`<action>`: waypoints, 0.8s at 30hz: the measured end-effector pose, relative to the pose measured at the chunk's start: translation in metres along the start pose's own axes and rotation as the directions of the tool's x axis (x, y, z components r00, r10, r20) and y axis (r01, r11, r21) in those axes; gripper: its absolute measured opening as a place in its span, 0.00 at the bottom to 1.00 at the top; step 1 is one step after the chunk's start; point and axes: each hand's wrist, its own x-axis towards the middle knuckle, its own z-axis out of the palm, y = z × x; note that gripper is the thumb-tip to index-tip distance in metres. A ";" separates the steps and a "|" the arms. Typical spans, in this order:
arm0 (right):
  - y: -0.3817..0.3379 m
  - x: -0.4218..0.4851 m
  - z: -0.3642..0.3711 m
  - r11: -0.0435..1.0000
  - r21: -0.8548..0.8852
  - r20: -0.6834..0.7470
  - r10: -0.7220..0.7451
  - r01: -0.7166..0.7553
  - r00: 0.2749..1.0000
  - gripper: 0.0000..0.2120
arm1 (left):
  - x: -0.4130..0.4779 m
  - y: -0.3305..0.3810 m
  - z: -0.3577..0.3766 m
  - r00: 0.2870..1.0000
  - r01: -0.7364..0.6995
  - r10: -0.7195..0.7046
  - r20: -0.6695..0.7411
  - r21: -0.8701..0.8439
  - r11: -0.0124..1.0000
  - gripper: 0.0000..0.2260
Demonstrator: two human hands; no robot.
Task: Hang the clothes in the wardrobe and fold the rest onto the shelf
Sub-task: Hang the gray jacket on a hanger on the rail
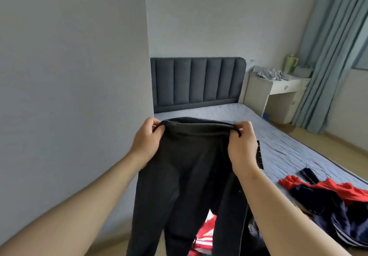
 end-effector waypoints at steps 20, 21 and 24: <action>-0.266 -0.144 0.211 0.793 0.572 0.423 -0.068 -0.209 0.903 0.10 | -0.077 0.026 -0.279 0.947 0.000 -0.083 0.309 0.259 0.966 0.47; -0.270 -0.151 0.220 0.773 0.583 0.467 -0.068 -0.250 0.882 0.10 | -0.079 0.019 -0.290 0.965 0.034 -0.116 0.235 0.329 0.944 0.45; -0.278 -0.170 0.241 0.747 0.586 0.553 -0.087 -0.313 0.829 0.10 | -0.081 0.006 -0.331 0.978 0.199 -0.205 -0.037 0.453 0.869 0.29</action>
